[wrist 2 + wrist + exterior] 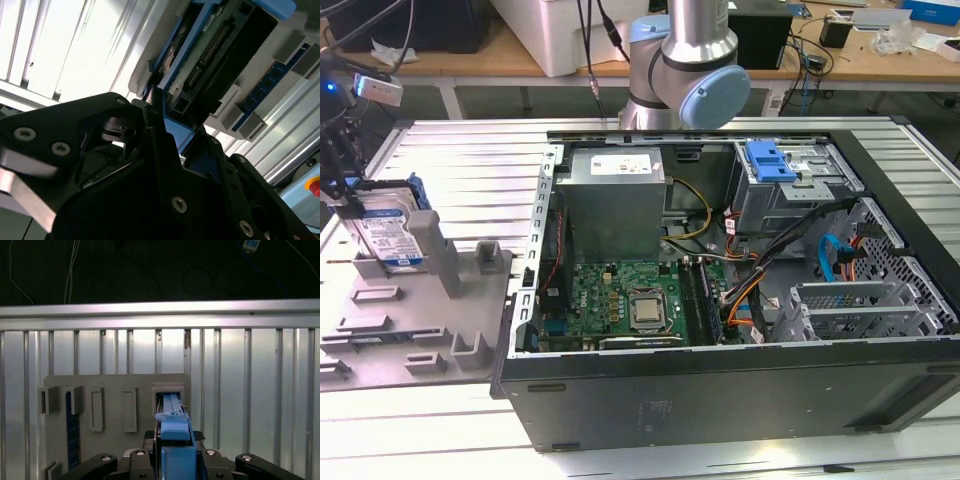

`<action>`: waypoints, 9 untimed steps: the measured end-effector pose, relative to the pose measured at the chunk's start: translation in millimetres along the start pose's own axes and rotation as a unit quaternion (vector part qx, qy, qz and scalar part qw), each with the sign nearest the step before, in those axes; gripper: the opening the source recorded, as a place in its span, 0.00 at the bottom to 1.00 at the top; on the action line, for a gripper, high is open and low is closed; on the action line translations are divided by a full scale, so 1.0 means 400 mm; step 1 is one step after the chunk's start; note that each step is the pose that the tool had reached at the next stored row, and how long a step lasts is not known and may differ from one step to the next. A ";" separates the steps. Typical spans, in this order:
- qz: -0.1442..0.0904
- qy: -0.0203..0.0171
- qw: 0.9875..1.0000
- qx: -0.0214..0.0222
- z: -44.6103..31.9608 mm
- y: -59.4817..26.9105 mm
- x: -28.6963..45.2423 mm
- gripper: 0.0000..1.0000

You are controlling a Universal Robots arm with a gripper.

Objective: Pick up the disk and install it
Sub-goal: 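Pick up the disk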

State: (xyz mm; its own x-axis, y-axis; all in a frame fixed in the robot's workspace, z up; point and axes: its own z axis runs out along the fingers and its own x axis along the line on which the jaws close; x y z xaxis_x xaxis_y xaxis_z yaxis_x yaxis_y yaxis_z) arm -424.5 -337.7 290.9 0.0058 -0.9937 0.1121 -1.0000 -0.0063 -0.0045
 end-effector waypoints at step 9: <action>0.000 -0.009 1.000 0.000 -0.005 0.000 0.001 0.37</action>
State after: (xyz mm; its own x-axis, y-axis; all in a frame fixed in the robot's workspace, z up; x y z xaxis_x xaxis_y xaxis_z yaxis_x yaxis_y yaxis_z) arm -424.7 -337.7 293.0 0.0057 -0.9955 0.0947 -1.0000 -0.0061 -0.0044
